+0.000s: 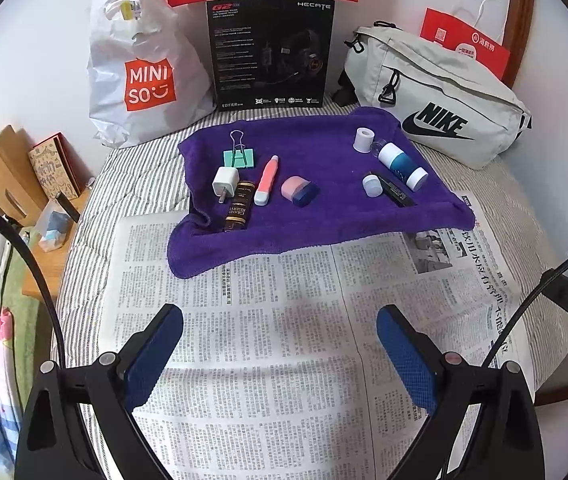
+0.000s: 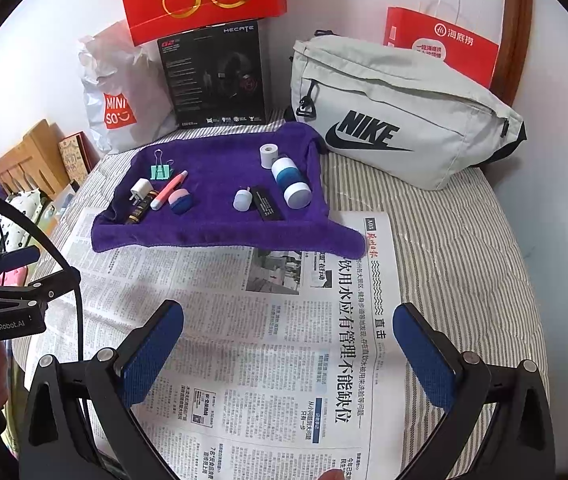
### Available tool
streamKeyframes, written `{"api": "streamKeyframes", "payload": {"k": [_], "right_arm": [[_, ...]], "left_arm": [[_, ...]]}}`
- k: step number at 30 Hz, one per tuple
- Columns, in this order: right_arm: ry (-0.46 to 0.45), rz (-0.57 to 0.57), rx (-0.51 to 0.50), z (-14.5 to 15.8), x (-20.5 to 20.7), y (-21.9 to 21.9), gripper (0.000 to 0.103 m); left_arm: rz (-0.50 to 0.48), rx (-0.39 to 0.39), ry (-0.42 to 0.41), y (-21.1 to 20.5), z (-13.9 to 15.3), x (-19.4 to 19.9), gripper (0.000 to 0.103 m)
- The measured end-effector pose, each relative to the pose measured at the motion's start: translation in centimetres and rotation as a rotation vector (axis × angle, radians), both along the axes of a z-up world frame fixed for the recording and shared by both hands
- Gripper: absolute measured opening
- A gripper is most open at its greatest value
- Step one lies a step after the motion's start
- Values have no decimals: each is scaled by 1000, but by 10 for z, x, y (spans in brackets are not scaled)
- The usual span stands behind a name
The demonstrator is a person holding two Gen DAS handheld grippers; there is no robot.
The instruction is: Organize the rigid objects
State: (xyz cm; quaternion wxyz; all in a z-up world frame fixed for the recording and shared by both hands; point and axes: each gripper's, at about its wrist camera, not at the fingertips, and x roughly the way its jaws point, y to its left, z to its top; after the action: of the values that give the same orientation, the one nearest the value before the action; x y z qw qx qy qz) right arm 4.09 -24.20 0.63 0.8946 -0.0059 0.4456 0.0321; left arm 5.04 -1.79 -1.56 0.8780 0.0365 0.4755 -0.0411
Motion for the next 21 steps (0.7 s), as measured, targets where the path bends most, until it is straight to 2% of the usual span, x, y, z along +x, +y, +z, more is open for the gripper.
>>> {"api": "streamKeyframes", "payload": {"k": [21], "right_arm": [[-3, -2, 1, 1, -1, -2, 103]], "left_arm": [[8, -7, 4, 3, 0, 1, 98]]}}
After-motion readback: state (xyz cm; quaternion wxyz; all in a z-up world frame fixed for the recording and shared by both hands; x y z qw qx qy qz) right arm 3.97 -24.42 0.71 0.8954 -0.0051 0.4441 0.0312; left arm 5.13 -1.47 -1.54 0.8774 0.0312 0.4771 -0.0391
